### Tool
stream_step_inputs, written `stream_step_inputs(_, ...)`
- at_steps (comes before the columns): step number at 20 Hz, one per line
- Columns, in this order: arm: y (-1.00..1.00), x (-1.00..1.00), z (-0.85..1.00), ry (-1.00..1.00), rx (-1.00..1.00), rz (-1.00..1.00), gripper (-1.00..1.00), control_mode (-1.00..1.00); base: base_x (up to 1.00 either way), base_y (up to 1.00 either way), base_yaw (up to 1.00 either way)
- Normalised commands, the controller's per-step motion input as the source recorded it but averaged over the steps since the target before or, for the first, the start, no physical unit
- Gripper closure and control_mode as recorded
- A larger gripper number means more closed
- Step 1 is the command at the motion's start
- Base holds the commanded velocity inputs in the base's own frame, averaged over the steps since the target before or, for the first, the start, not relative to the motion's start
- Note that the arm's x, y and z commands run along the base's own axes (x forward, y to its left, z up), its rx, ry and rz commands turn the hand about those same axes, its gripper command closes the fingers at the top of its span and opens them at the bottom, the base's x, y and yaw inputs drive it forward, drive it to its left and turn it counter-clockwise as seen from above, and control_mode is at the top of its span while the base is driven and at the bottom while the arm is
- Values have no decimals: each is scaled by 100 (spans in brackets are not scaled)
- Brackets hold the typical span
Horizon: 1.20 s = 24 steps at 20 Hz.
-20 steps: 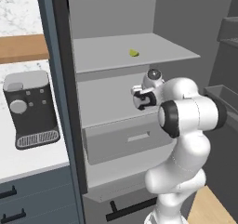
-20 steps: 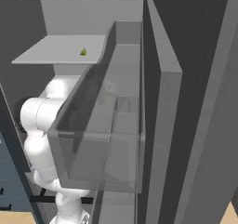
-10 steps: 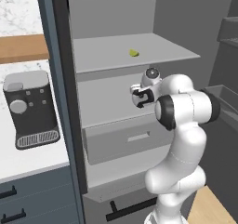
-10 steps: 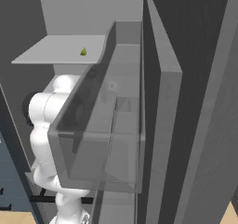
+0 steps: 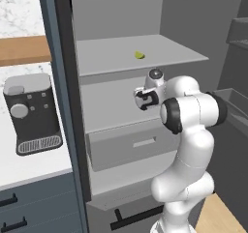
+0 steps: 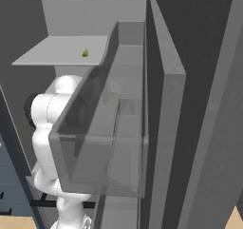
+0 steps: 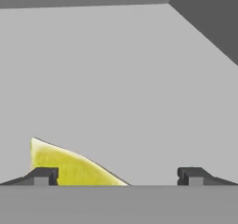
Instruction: Place one lemon wedge and one steak in each tupperware on the nearby counter, to pack two identical lunches.
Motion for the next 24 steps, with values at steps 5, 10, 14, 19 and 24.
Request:
stream_step_inputs(5, 0, 0, -18, 0, 0, 0, 100, -100, 0, 0, 0)
stream_step_inputs(10, 9, 0, -38, 1, 0, 1, 100, -100, 0, 0, 0)
stream_step_inputs(14, 33, -3, -35, 0, -2, 7, 100, -100, 0, 0, 0)
stream_step_inputs(19, 39, -69, -5, 0, 0, 8, 100, -100, 0, 0, 0)
stream_step_inputs(24, 15, -100, 3, -2, 0, 4, 100, -100, 0, 0, 0)
